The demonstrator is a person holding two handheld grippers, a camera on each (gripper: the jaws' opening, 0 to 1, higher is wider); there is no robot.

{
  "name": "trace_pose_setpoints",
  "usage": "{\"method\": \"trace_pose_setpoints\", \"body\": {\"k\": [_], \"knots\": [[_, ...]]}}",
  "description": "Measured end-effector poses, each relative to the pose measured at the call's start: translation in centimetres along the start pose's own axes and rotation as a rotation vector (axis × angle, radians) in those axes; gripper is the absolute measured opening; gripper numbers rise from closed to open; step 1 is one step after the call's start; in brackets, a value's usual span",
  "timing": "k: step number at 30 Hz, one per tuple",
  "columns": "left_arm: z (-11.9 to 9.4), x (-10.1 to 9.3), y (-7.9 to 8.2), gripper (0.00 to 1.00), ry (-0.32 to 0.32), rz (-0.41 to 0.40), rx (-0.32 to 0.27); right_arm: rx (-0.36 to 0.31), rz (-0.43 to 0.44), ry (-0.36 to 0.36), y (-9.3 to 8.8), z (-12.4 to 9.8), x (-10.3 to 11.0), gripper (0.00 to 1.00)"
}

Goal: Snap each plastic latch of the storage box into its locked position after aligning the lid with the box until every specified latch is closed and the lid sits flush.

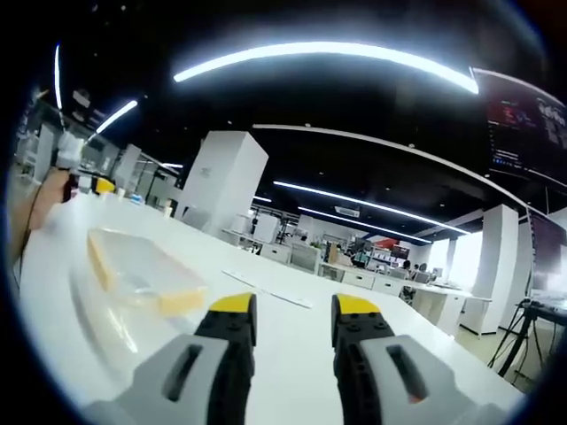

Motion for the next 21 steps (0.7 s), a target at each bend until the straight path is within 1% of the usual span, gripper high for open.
{"method": "trace_pose_setpoints", "body": {"k": [3, 9, 10, 13, 21], "knots": [[0.02, -0.18, -0.13, 0.58, 0.001, 0.015, 0.012, -0.001, 0.007, -0.003, -0.05, -0.07, -0.08, 0.33], [-0.03, -0.28, -0.11, 0.58, 0.007, 0.034, 0.009, -0.004, 0.011, 0.001, -0.1, -0.11, -0.05, 0.33], [0.02, -0.12, -0.36, 0.58, 0.015, 0.032, 0.023, -0.004, 0.008, 0.004, -0.13, -0.11, -0.03, 0.33], [0.09, 0.08, -0.61, 0.58, 0.026, 0.036, 0.035, -0.012, 0.008, 0.008, -0.04, -0.18, 0.0, 0.33], [0.16, -0.01, -0.68, 0.58, 0.03, 0.057, 0.04, -0.005, 0.012, 0.012, -0.17, -0.09, -0.04, 0.32]]}}
Point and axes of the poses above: the point that each gripper's makers call its tool centre point, and the gripper's own axes: z roughly forward along the fingers, x roughly to its left, y roughly out of its top, the point moved 7 cm from there along -z, roughly backward along the fingers, and after that the axes turned 4 degrees about -x, right-handed, at the moved point
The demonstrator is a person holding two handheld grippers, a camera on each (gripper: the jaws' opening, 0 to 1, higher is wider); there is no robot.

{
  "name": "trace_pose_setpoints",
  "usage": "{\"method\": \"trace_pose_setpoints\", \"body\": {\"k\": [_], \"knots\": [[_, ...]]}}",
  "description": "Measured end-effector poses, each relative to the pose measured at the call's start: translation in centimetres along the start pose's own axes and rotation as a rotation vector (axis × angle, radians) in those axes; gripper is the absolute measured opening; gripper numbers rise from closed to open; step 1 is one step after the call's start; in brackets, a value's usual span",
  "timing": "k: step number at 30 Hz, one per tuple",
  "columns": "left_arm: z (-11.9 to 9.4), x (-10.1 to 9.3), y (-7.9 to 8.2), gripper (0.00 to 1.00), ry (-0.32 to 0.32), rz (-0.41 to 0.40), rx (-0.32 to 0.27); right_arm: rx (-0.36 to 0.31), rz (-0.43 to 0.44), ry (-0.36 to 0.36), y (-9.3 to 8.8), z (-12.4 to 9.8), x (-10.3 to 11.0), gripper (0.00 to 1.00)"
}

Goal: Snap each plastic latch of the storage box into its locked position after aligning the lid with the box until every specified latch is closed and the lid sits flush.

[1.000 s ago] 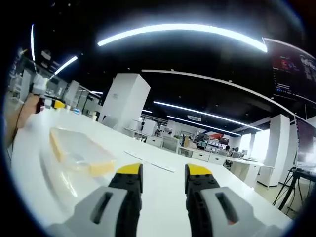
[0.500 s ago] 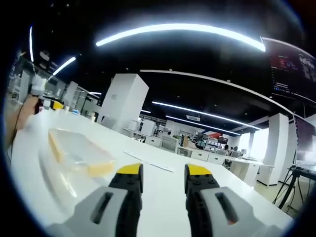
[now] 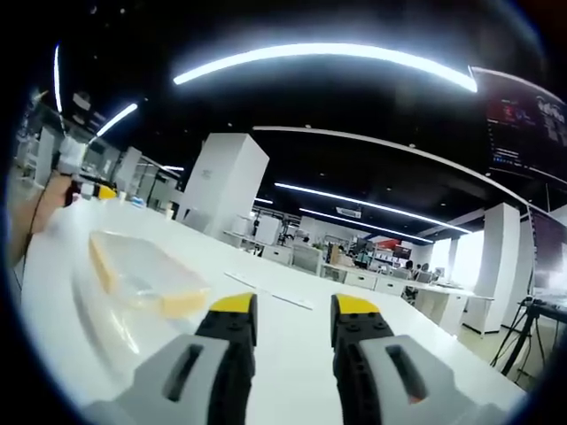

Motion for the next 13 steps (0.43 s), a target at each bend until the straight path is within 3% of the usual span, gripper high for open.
{"method": "trace_pose_setpoints", "body": {"k": [13], "knots": [[-0.15, 0.19, 0.27, 0.57, 0.016, 0.015, -0.014, 0.009, -0.005, -0.003, -0.11, 0.0, 0.05, 0.32]]}}
Point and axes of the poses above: the point that each gripper's makers call its tool centre point, and the gripper's own axes: z roughly forward along the fingers, x roughly to its left, y roughly out of its top, the point moved 7 cm from there along -z, roughly backward along the fingers, and after that the axes turned 4 degrees about -x, right-handed, at the moved point
